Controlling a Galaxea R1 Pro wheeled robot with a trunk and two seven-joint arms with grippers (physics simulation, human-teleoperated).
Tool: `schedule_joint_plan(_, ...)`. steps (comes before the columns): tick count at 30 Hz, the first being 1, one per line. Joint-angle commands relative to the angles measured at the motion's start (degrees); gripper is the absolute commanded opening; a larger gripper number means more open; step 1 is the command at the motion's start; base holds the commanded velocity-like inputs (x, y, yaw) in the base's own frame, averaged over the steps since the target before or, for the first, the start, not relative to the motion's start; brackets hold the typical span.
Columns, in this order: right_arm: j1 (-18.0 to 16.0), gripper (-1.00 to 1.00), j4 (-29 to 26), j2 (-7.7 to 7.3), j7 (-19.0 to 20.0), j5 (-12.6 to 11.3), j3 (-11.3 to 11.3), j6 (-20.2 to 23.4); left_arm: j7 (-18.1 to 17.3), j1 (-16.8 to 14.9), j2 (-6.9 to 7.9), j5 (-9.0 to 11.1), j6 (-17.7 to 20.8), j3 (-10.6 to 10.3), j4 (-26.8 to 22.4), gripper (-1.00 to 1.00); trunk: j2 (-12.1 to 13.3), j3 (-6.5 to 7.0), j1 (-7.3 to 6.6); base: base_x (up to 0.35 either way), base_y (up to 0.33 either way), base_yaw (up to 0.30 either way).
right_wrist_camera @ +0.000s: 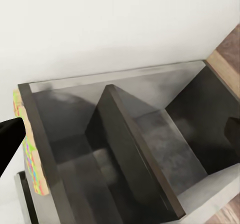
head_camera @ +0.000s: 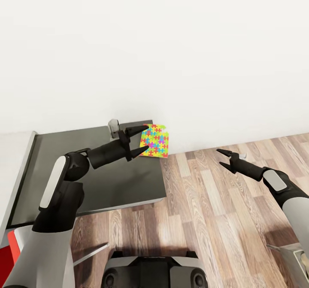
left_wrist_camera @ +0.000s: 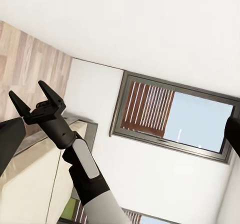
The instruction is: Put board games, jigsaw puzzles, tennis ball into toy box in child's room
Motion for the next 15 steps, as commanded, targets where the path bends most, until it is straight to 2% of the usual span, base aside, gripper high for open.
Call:
schedule_joint_plan(1,-0.04,1.00,0.03,-0.02,0.05,-0.19,-0.01,0.32,0.60,-0.04,-0.03,0.57,0.05,0.05,-0.03,1.00,-0.09,-0.12,0.03,0.000,0.000,0.000)
schedule_joint_plan(10,-0.04,1.00,0.05,-0.06,0.07,-0.24,-0.04,0.31,0.60,-0.05,-0.04,0.57,0.05,0.03,-0.03,1.00,-0.09,-0.31,0.03,0.000,0.000,0.002)
schedule_joint_plan(15,-0.05,1.00,0.05,-0.06,0.08,-0.25,-0.02,0.30,0.60,-0.05,-0.09,0.57,0.05,0.02,-0.03,1.00,-0.09,-0.35,0.03,0.000,0.000,0.085)
